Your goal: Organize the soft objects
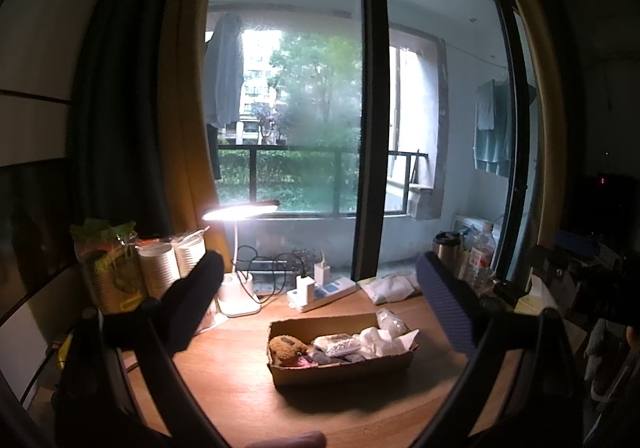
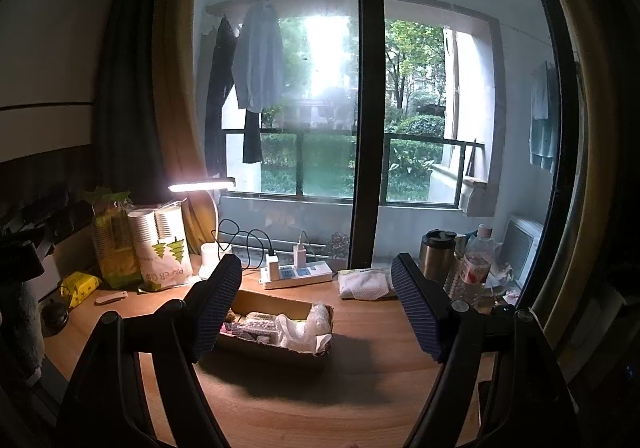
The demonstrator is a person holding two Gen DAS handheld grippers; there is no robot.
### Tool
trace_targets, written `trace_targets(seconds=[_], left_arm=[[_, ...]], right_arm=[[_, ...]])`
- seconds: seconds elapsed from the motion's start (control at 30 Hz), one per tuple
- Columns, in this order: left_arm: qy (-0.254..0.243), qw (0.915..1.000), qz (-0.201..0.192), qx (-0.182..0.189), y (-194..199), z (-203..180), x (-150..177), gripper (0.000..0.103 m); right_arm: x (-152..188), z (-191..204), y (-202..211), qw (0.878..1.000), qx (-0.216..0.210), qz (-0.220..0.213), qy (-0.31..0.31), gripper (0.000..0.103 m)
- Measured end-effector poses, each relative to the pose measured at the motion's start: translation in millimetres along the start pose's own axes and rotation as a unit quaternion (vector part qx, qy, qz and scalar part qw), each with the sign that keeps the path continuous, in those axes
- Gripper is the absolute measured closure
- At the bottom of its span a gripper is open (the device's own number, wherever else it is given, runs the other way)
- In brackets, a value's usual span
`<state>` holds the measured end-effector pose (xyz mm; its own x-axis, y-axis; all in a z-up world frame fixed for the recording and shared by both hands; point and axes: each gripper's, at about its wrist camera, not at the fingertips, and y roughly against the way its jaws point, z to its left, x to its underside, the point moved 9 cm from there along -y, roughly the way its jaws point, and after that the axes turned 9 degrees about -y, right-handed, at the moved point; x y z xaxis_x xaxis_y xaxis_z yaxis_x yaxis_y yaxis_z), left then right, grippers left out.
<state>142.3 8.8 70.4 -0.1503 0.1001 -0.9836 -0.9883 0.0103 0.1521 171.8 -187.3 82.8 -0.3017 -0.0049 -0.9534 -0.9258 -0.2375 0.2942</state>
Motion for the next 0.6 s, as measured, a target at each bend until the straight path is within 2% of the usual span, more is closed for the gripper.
trace_targets(seconds=[0.6], left_arm=[[0.002, 1.0000, 0.002, 0.005, -2.6, -1.1, 0.4, 0.005]], right_arm=[[1.8, 0.1, -0.2, 1.000, 0.001, 0.004, -0.002, 0.023]])
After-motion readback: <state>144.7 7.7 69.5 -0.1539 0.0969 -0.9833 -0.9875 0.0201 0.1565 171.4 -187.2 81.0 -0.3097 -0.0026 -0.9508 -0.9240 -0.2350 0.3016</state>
